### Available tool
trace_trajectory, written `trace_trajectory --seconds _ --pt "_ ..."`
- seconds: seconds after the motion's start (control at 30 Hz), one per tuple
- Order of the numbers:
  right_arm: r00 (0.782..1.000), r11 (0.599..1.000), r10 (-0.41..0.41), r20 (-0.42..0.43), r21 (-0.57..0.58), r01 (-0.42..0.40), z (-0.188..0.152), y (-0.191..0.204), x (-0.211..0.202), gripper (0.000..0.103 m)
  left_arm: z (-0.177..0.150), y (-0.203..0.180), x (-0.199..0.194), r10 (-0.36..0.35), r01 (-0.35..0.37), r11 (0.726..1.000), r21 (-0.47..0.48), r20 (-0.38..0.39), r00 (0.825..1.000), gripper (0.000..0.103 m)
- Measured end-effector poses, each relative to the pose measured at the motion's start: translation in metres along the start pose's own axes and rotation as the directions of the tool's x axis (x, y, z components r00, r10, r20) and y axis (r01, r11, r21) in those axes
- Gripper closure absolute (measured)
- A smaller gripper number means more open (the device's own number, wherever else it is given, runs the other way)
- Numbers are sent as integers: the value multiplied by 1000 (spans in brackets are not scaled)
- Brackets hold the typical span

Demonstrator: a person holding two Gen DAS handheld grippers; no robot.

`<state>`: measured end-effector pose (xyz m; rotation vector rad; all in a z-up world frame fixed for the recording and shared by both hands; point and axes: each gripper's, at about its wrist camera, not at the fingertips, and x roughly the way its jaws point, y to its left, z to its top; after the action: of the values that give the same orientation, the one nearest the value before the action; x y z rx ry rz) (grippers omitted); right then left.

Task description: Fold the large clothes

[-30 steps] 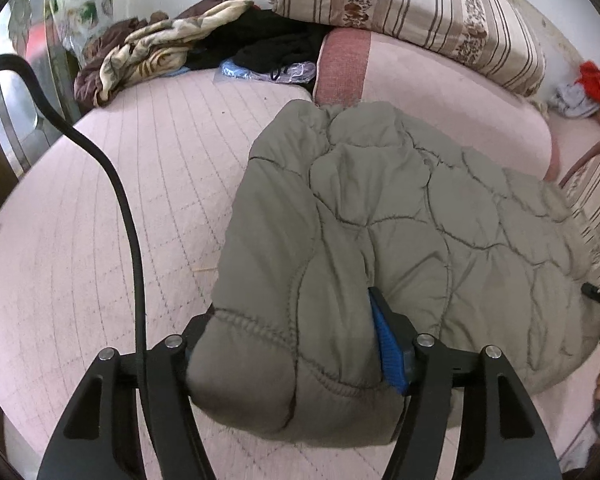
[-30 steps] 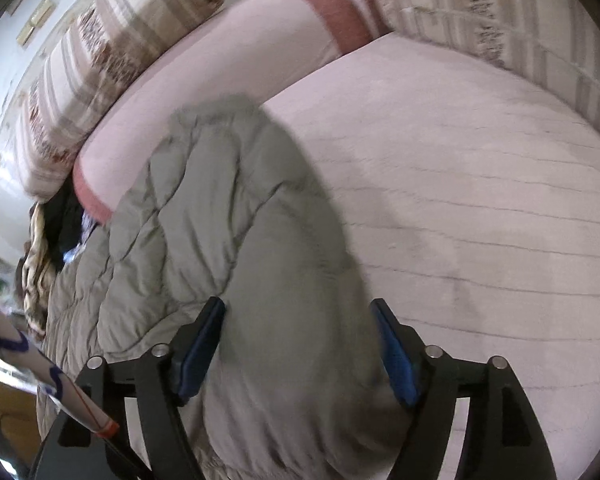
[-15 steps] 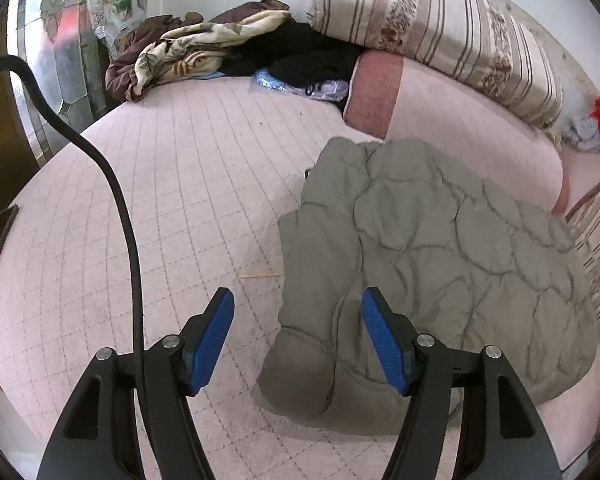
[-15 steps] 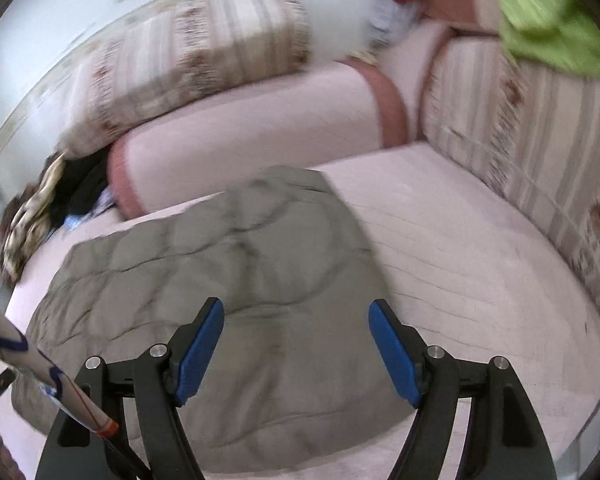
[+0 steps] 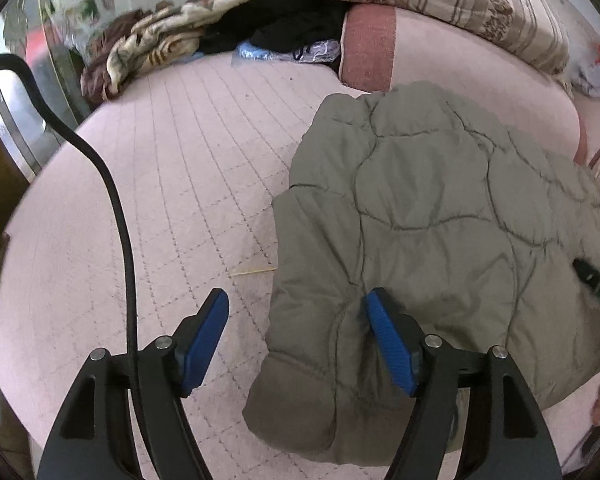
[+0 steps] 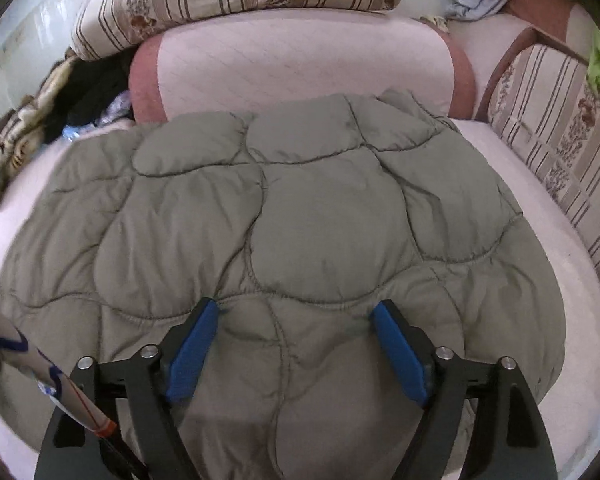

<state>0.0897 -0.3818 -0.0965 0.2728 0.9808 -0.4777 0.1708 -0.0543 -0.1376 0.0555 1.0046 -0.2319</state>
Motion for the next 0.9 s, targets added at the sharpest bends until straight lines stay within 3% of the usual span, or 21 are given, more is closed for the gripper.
trace_trajectory --seconds 0.1,0.2,0.27,0.43,0.57,0.63,0.8,0.9 --pt "1000 1000 -23 -7 -5 23 6 3 -8 16 6 12 -7 -46 45 997 -57 -10 999 32" --pt "989 998 -65 132 -17 67 10 15 -46 19 9 22 -27 -58 61 994 -86 39 998 32" --pt "984 998 -21 175 -57 32 14 34 -64 19 10 32 -42 -50 59 992 -111 82 995 32" --pt "980 973 125 158 -213 -90 10 105 -71 20 14 67 -56 15 9 980 -201 119 993 32" --pt "986 944 152 69 -306 -124 1 164 -35 21 14 88 -57 58 -25 966 -256 119 991 32" --pt "992 949 111 54 -303 -89 -1 178 -14 18 15 93 -56 64 -31 963 -266 116 991 32" --pt "994 949 108 13 -298 -99 10 181 -9 15 13 86 -57 49 -16 968 -252 122 991 32" --pt "987 956 154 39 -257 -139 18 150 -35 19 11 74 -54 22 5 976 -217 119 993 32"
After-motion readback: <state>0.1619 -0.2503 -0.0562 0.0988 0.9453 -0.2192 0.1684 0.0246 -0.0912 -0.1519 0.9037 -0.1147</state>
